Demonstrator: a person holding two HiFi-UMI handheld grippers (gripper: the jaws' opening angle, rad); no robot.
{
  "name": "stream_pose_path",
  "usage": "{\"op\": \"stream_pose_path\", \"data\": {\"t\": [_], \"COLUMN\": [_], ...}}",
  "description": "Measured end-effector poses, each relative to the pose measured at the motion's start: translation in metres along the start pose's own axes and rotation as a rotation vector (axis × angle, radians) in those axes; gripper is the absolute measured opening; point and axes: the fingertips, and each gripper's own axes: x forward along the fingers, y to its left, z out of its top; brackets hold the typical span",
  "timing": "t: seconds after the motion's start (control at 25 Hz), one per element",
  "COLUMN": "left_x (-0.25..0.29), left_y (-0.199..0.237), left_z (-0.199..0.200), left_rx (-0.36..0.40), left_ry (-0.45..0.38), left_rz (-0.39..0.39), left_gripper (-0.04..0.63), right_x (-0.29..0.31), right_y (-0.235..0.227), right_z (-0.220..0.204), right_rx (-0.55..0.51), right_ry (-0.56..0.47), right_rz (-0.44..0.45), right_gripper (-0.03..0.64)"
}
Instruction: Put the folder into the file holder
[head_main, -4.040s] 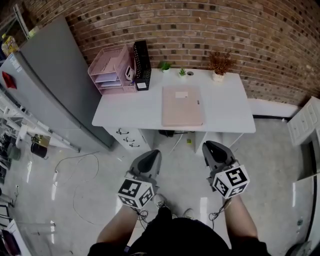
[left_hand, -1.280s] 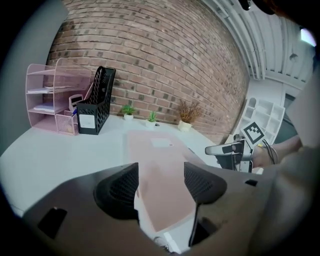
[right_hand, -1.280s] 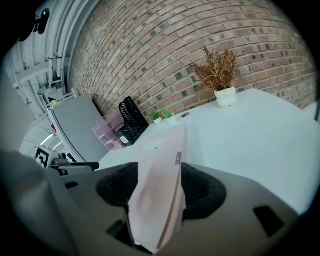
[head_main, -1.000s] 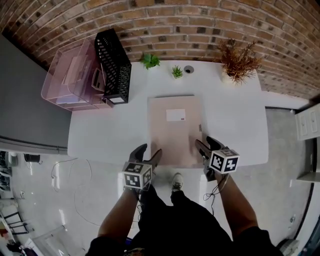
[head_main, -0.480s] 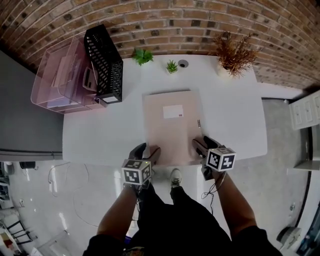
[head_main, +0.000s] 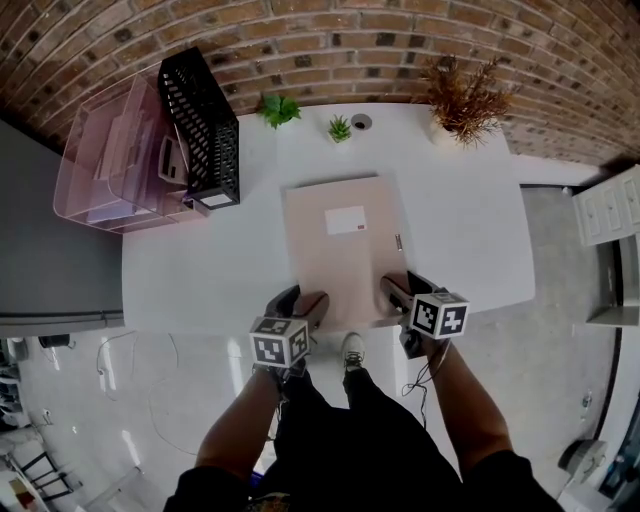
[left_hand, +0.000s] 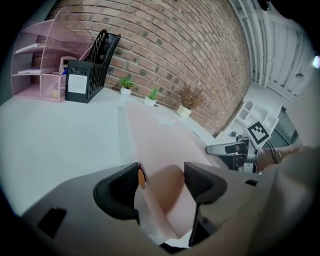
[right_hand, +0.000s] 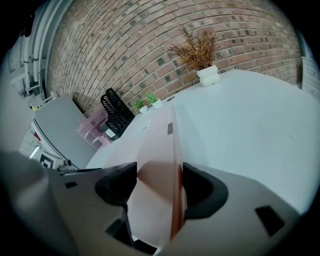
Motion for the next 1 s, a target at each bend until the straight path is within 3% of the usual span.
{"op": "stream_pose_path", "data": {"t": [0.28,0.64,1.0], "left_x": [-0.001,-0.007,-0.008], "left_y": [0.001,0.004,0.006], "left_z": [0.003,0.012,0.003], "left_rx": [-0.083,-0.175,-0.247], "left_ry": [-0.029,-0.067,-0.053], "left_rz": [-0.020,-0.034,-0.048], "left_gripper": [0.273,0.273,0.273], "right_x": [-0.002,-0.020,-0.040], "right_y": [0.003,0.016,0.043], "right_z": [0.004,0.020,0.048], "right_rx": [0.032,0.081,0.023], "right_ry": [-0.013,-0.078,-0.153], "right_rz": [0.000,0.069,0.123], "right_gripper": [0.295,0.256,0.244]}}
